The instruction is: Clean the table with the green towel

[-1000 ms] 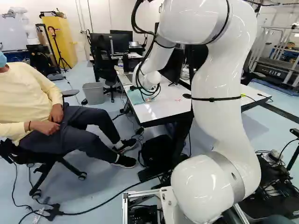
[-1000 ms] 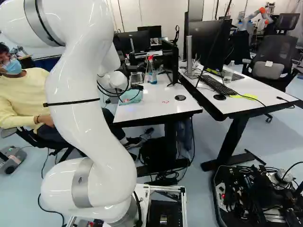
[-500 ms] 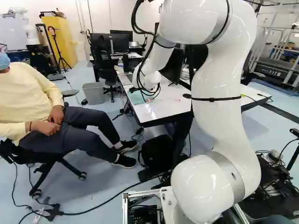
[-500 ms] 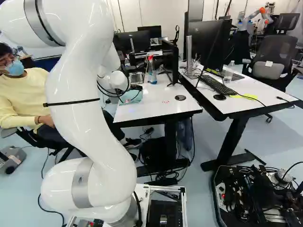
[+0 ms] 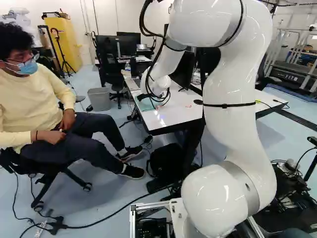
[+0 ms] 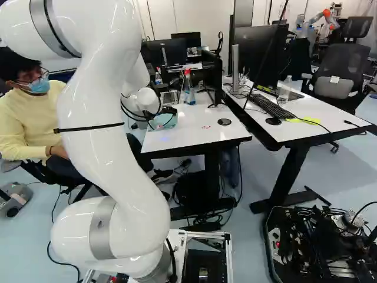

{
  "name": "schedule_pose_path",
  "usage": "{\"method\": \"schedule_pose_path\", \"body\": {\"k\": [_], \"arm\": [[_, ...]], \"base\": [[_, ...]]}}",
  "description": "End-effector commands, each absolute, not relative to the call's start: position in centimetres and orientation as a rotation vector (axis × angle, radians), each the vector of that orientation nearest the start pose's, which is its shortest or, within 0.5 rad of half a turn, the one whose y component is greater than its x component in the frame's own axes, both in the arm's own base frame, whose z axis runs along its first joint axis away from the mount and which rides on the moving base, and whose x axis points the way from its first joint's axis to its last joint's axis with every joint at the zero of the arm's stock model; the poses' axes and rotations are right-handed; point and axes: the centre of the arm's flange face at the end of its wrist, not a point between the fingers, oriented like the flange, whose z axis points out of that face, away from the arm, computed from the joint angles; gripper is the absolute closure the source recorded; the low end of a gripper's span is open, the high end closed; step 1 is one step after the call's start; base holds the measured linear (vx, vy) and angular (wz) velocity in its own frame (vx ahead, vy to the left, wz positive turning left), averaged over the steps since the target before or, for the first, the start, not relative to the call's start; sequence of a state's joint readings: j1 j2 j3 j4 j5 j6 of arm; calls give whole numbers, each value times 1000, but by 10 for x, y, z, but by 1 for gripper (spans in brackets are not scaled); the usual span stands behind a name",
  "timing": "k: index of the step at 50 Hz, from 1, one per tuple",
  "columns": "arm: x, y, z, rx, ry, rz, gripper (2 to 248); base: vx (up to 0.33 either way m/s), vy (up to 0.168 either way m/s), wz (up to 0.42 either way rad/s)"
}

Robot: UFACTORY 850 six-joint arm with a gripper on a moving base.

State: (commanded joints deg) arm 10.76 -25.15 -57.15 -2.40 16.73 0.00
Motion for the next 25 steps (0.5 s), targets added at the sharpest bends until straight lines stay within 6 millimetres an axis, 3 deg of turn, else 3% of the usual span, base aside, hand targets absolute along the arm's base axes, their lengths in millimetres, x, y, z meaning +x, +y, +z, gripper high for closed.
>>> {"method": "schedule_pose_path", "body": {"k": [20,21,25], "arm": [[576,111,376,-2780,-326,-1261,3],[576,111,376,-2780,-326,-1261,26],[576,111,376,-2780,-326,-1261,26]], "base": [[0,0,0],[0,0,0],[0,0,0]]}}
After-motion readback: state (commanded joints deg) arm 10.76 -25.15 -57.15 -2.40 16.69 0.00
